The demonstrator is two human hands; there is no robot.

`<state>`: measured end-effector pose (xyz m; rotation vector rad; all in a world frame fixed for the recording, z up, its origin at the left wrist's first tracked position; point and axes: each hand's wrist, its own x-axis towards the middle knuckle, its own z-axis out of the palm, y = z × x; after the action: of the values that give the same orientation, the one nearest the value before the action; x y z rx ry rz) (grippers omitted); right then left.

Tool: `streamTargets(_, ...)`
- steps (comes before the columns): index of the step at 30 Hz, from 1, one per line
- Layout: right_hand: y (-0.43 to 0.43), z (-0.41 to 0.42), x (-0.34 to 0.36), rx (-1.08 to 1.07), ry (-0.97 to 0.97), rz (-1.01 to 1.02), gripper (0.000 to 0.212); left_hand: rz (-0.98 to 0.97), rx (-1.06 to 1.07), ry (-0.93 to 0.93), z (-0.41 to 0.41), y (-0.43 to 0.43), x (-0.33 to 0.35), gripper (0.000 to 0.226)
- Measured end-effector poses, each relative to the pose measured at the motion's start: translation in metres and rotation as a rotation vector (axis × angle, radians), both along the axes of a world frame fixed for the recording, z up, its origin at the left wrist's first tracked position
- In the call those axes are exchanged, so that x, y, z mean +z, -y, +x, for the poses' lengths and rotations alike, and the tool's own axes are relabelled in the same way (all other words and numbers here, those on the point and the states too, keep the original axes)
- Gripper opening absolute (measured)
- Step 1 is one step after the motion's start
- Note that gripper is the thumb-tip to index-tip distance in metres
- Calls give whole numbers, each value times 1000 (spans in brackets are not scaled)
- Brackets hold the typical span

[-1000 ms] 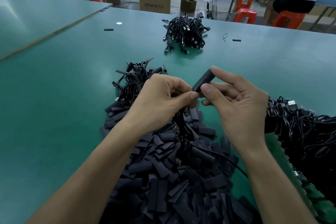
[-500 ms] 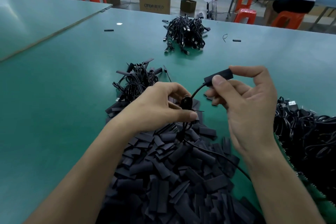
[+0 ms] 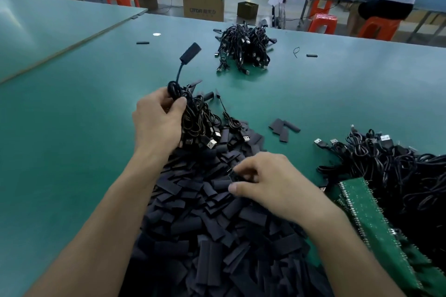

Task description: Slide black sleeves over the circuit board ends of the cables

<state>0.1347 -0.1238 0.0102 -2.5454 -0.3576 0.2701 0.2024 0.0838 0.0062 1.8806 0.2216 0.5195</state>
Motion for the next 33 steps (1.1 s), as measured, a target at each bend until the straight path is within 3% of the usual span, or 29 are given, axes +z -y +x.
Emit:
streamTargets(5, 5, 4, 1, -24, 32, 53, 14, -47, -21, -84, 1, -1, -3, 64)
streamTargets(7, 14, 5, 10, -46, 35, 149, 13, -7, -15, -43, -4, 2, 3, 56)
streamTargets(10, 27, 5, 29, -96, 111, 429, 14, 103, -12, 112, -16, 14, 20, 23)
streamTargets(12, 29, 1, 40, -126, 171, 746, 15, 32, -175, 175, -26, 22, 32, 6)
streamTargets(14, 26, -2, 47, -116, 212, 969, 14, -31, -487, 125, -36, 31, 41, 6)
streamTargets(17, 17, -3, 46, -109, 260, 1088, 18, -5, -863, -15, -47, 46, 41, 26)
streamTargets(20, 13, -1, 43, -148, 259, 1149, 12, -89, -874, -45, -48, 57, 34, 27)
streamTargets(23, 21, 4, 37, -203, 303, 957, 8, -88, -731, 43, -44, 57, 32, 10)
streamTargets(26, 34, 11, 25, -283, 359, 653, 10, -105, -552, 154, -39, 50, 34, 17)
streamTargets(30, 30, 16, 4, -205, 239, 187, 11, -221, -344, 330, -37, 45, 41, 23)
streamTargets(33, 14, 14, -14, -156, 161, 30, 19, -188, -202, 415, -38, 41, 45, 24)
